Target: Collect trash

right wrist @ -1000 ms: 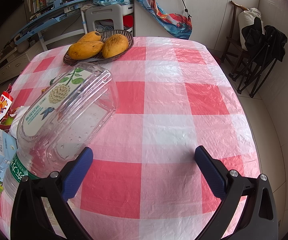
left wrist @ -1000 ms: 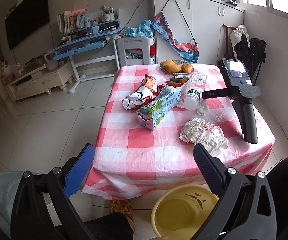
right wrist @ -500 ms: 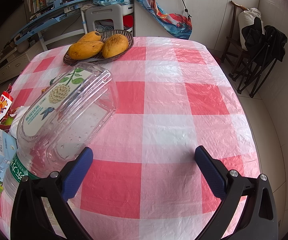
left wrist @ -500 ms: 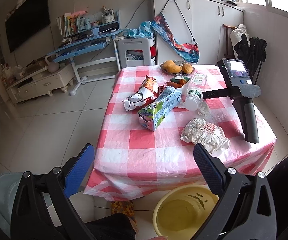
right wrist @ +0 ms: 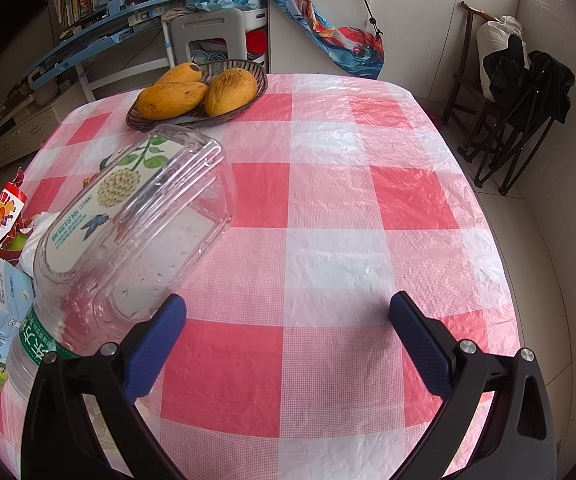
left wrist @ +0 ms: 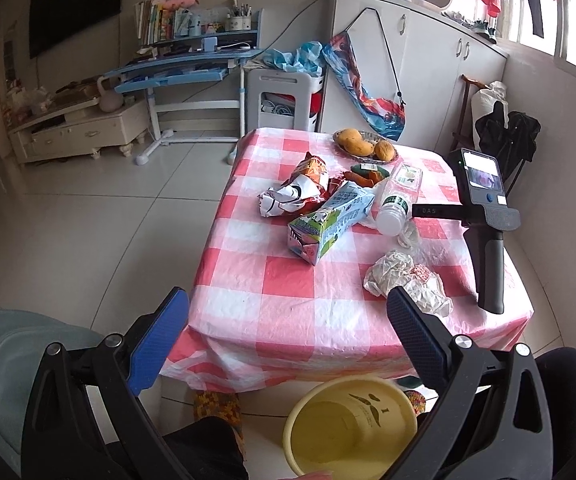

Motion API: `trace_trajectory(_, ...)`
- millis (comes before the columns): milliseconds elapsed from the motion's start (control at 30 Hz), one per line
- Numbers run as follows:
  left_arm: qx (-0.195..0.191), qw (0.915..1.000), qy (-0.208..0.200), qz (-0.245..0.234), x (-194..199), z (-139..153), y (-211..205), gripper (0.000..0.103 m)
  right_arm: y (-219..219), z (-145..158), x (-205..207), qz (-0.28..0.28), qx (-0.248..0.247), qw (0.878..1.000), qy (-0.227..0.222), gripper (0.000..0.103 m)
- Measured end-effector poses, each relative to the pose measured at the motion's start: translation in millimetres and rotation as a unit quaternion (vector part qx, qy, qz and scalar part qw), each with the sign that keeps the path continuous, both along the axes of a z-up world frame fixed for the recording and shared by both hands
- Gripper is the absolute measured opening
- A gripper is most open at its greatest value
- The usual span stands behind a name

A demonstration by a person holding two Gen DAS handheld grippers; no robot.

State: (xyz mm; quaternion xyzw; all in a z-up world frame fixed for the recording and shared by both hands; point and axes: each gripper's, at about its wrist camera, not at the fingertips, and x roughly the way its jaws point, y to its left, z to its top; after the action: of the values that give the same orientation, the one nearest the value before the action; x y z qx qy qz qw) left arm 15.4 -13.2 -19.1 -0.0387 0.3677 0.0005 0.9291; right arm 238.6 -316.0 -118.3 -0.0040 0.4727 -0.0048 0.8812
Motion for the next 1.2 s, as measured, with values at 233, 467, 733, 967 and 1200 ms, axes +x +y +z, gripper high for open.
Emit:
trace_trajectory(233,0.001,0.9999,0.01,-0.001,12,-3,-3,0.096,0,0,0,0.0,0.0,1.0,0.0,0.097)
trace_trajectory(467,0.042,0.9985,0.033,0.014,52,-8,4,0.096,0,0,0,0.0,0.0,1.0,0.0,0.097)
trace_trajectory(733,0.099,0.9944,0.034,0.018,63,-15,-11,0.096,0,0,0,0.0,0.0,1.0,0.0,0.097)
trace_trajectory(967,0.104,0.9941,0.029,0.009,61,-15,-19,0.096,0,0,0,0.0,0.0,1.0,0.0,0.097)
trace_trajectory(1200,0.091,0.9953,0.029,0.011,63,-15,-19,0.096,-4,5,-15,0.028,0.003,0.999,0.046,0.097)
